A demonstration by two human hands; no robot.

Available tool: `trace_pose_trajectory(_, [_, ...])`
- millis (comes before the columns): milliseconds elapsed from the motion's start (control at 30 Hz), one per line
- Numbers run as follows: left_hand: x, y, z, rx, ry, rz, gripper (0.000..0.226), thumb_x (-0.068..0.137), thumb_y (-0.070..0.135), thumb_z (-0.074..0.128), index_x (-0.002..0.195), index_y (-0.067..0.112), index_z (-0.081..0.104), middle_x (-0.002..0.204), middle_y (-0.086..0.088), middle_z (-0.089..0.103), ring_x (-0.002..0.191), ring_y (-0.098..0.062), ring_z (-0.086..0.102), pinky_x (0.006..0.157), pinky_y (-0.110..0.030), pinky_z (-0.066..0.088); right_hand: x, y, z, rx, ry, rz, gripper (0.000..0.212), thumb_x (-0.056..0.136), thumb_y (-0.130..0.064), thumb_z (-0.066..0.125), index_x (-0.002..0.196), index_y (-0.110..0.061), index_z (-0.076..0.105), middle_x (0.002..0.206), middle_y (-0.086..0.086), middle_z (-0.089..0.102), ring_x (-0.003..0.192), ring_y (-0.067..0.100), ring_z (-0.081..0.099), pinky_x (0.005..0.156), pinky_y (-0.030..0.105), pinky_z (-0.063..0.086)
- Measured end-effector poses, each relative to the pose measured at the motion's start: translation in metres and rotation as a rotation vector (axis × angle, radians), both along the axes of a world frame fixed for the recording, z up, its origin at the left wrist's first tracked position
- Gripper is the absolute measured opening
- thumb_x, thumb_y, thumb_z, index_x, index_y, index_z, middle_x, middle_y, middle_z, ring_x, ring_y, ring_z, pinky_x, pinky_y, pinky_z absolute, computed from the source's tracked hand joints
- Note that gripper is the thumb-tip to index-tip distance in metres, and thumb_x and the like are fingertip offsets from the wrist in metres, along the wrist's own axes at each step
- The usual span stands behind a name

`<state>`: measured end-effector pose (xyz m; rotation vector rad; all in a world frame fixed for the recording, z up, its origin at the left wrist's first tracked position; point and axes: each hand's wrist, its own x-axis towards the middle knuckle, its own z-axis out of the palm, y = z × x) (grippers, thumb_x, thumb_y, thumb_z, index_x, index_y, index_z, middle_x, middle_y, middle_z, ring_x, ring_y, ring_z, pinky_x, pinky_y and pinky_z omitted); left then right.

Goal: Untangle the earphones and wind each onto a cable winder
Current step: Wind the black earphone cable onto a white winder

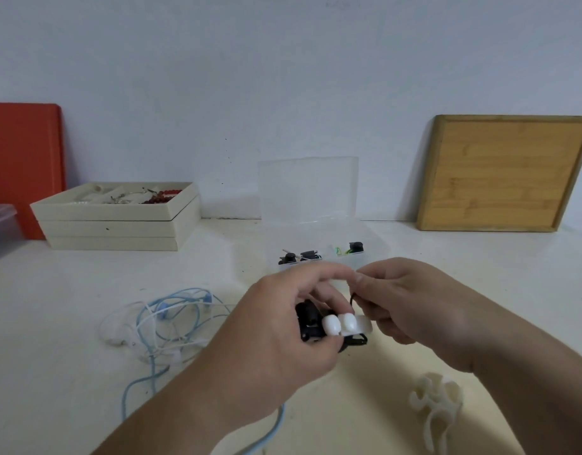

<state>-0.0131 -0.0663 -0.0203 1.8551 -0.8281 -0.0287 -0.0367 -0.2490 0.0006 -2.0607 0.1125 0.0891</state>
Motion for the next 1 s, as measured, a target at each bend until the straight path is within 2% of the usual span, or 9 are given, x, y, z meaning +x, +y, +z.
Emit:
trace_pose_trajectory(100, [-0.002,-0.002,0.0,0.078,-0.095,0.113,0.058,0.074,0.006,0.073,0.105,0.049,0.048,0.101,0.018,0.064,0.077,-0.014,0.067,0.067,-0.032,0.056,-0.002,0.006,0.002,-0.051,-0.06,0.002,0.05,0.103,-0.03,0.048,0.054,-0.021,0.051,0.048,-0.013,0.038,0.047,0.013,0.029,0.05,0.028,0.025])
trace_pose_trajectory(200, [-0.004,-0.004,-0.001,0.097,-0.145,0.19,0.059,0.072,0.013,0.076,0.104,0.05,0.043,0.106,0.022,0.057,0.072,-0.012,0.065,0.063,-0.027,0.053,-0.006,0.018,0.005,-0.245,-0.208,0.023,0.04,0.099,-0.033,0.054,0.066,-0.011,0.06,0.045,-0.01,0.042,0.044,0.007,0.03,0.044,0.02,0.026])
trace_pose_trajectory(333, [0.002,-0.005,-0.005,0.059,-0.224,0.284,0.051,0.071,0.014,0.077,0.103,0.047,0.056,0.099,0.019,0.062,0.075,-0.005,0.066,0.06,-0.011,0.046,-0.012,0.033,0.003,-0.463,-0.398,0.041,0.028,0.092,-0.033,0.06,0.068,-0.019,0.066,0.059,-0.001,0.059,0.054,0.011,0.049,0.054,0.026,0.038])
trace_pose_trajectory(433, [0.008,-0.004,-0.007,-0.006,-0.311,0.37,0.028,0.068,0.016,0.078,0.085,0.037,0.068,0.087,0.016,0.063,0.075,-0.003,0.066,0.061,-0.009,0.045,-0.011,0.032,0.0,-0.518,-0.526,0.072,0.023,0.096,-0.024,0.056,0.075,-0.022,0.067,0.068,-0.007,0.058,0.073,0.012,0.055,0.064,0.03,0.043])
trace_pose_trajectory(533, [0.009,-0.003,-0.005,-0.099,-0.302,0.427,0.023,0.068,0.014,0.083,0.076,0.031,0.071,0.082,0.013,0.065,0.077,-0.001,0.066,0.062,-0.008,0.045,-0.01,0.031,-0.003,-0.524,-0.644,0.051,0.021,0.094,-0.023,0.055,0.09,-0.028,0.075,0.07,-0.014,0.057,0.074,0.006,0.056,0.064,0.026,0.044])
trace_pose_trajectory(633, [0.009,-0.002,-0.004,-0.138,-0.358,0.483,0.023,0.067,0.009,0.085,0.073,0.025,0.069,0.081,0.011,0.064,0.078,-0.003,0.065,0.062,-0.006,0.043,-0.013,0.037,-0.004,-0.379,-0.709,-0.098,0.008,0.087,-0.031,0.069,0.088,-0.034,0.076,0.064,-0.021,0.061,0.069,-0.003,0.061,0.062,0.012,0.044])
trace_pose_trajectory(700, [0.009,-0.002,-0.003,-0.149,-0.413,0.516,0.024,0.066,0.008,0.085,0.073,0.023,0.068,0.081,0.01,0.063,0.078,-0.005,0.063,0.063,-0.007,0.043,-0.014,0.039,-0.002,-0.159,-0.66,-0.16,0.007,0.081,-0.027,0.079,0.077,-0.03,0.073,0.064,-0.016,0.069,0.062,0.003,0.067,0.056,0.015,0.049])
trace_pose_trajectory(833, [0.005,-0.001,0.002,-0.194,-0.462,0.534,0.022,0.07,0.01,0.083,0.075,0.023,0.066,0.083,0.01,0.061,0.08,-0.006,0.062,0.063,-0.008,0.043,-0.017,0.042,0.007,0.193,-0.578,-0.096,0.018,0.082,-0.006,0.075,0.072,-0.021,0.074,0.06,0.002,0.071,0.054,0.012,0.067,0.055,0.021,0.052])
trace_pose_trajectory(1000, [0.003,0.001,0.004,-0.237,-0.491,0.533,0.021,0.075,0.012,0.081,0.081,0.023,0.065,0.086,0.01,0.06,0.083,-0.009,0.062,0.064,-0.013,0.046,-0.016,0.043,0.01,0.306,-0.503,-0.088,0.021,0.082,0.002,0.072,0.071,-0.016,0.075,0.062,0.008,0.071,0.052,0.016,0.067,0.053,0.021,0.05])
